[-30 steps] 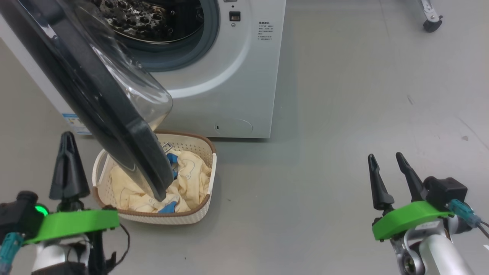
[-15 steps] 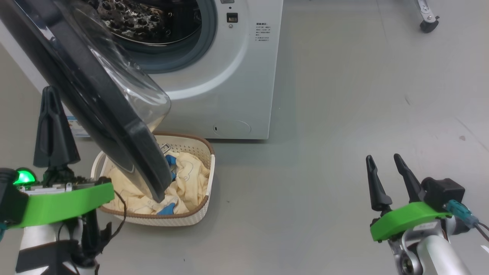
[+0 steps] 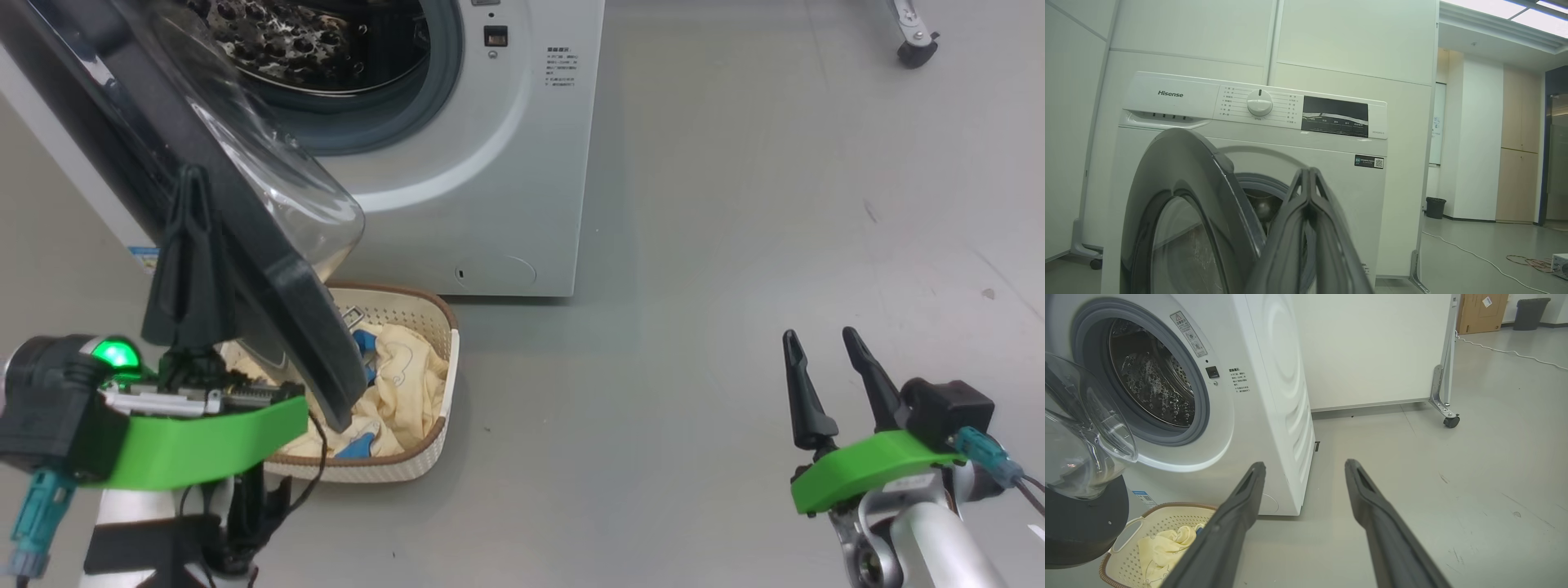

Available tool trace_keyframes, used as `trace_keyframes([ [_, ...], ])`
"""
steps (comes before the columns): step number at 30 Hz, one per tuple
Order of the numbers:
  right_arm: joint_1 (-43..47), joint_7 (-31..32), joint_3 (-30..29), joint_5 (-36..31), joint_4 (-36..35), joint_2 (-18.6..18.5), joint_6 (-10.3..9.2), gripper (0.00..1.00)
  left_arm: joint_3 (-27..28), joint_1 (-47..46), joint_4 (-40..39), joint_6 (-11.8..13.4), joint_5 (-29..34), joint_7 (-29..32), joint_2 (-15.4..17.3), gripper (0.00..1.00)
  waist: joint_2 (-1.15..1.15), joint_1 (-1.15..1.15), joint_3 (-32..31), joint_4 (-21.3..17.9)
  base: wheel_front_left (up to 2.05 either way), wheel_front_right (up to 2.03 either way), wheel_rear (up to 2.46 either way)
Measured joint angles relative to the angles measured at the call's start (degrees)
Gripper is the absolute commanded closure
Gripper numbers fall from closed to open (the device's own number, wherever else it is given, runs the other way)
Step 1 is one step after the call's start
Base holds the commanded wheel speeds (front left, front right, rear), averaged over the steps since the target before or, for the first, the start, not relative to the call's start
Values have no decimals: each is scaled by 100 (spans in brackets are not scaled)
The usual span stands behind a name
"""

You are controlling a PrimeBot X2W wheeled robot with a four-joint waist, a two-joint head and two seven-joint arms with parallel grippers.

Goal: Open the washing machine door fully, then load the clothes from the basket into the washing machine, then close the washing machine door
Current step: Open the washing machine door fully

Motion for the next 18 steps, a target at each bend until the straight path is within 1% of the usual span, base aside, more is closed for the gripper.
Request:
trace_keyframes([
  [10, 0, 0, 23, 0, 27, 14, 0, 0, -717, 2, 261, -1, -37, 0, 9, 100, 0, 0, -36, -9, 0, 0, 0],
  [18, 0, 0, 57, 0, 71, 19, 0, 0, -1168, 5, 691, -1, -296, 0, 44, 100, 0, 0, -69, -64, 0, 0, 0],
])
